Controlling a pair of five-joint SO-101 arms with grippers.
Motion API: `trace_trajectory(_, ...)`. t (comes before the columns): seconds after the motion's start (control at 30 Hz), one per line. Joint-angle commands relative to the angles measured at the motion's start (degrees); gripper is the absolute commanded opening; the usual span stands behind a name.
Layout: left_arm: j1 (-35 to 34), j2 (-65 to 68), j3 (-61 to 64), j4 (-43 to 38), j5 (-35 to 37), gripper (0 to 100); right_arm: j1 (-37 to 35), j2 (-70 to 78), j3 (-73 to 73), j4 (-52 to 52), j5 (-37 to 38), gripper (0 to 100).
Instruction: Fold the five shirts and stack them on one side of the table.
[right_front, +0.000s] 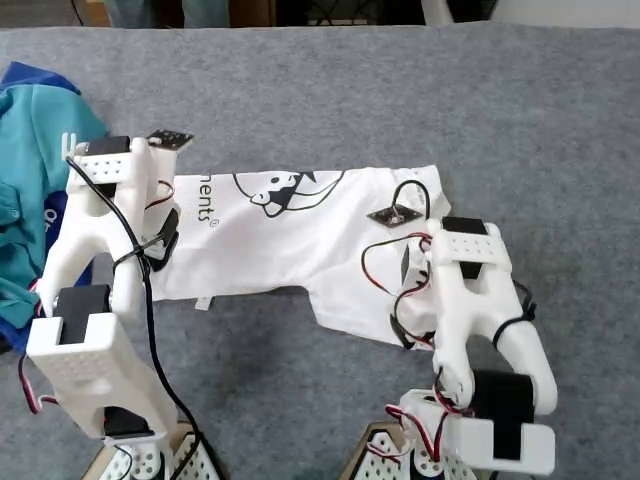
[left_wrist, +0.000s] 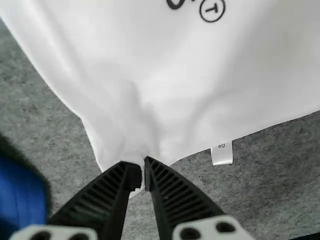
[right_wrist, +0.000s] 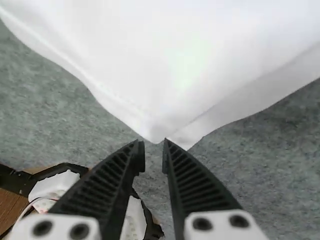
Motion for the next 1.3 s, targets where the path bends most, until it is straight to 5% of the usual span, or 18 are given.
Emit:
trace_trajectory(0.0,-0.6,-0.4,1.7,-0.3,0.5,3,-0.6,0.4,0.0,-2.1,-0.1,13.6)
trace_trajectory(0.3,-0.4,-0.4,2.2,-0.3,0.5,3,-0.9,0.7,2.2,-5.9,0.0,15.1)
trace_trajectory(0.93,0.0,-0.4,2.2,-0.4,0.4,3,-0.3,0.3,3.6,-7.8,0.1,1.3)
trace_trajectory(1.27,0.0,-0.4,2.2,-1.8,0.4,3,11.6,0.3,-6.2,-0.2,6.2,1.4)
